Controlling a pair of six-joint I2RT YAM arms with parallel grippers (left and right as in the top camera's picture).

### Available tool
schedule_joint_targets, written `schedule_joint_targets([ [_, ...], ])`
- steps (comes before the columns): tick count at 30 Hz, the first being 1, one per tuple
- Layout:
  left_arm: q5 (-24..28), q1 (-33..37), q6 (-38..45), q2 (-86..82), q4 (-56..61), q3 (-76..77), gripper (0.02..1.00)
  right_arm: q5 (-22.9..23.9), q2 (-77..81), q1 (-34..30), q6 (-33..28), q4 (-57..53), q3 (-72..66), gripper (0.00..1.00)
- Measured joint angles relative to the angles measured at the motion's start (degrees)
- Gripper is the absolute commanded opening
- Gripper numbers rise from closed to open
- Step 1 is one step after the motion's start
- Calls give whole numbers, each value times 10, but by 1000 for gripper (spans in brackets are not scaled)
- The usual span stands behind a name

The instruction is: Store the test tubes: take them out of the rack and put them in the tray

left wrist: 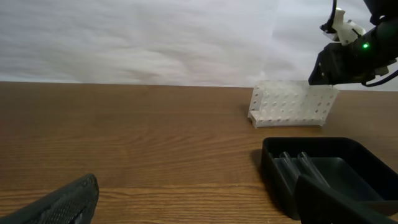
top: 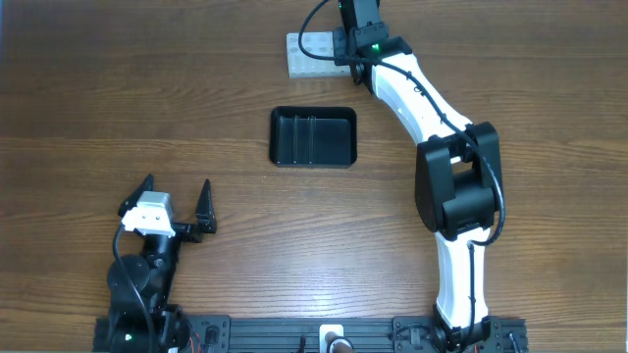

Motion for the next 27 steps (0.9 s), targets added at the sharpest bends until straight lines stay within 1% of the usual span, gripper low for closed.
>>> schedule_joint_targets([
  [5,0,0,0,0,0,0,1000,3,0,0,1,1,0,380],
  [16,0,0,0,0,0,0,1000,4,0,0,1,0,0,375],
  [20,0,0,0,0,0,0,1000,7,-1,0,1,-1,0,336],
  [24,0,0,0,0,0,0,1000,12,-1,0,2,-4,0,334],
  [27,0,0,0,0,0,0,998,13,-1,0,3,-4,0,310],
])
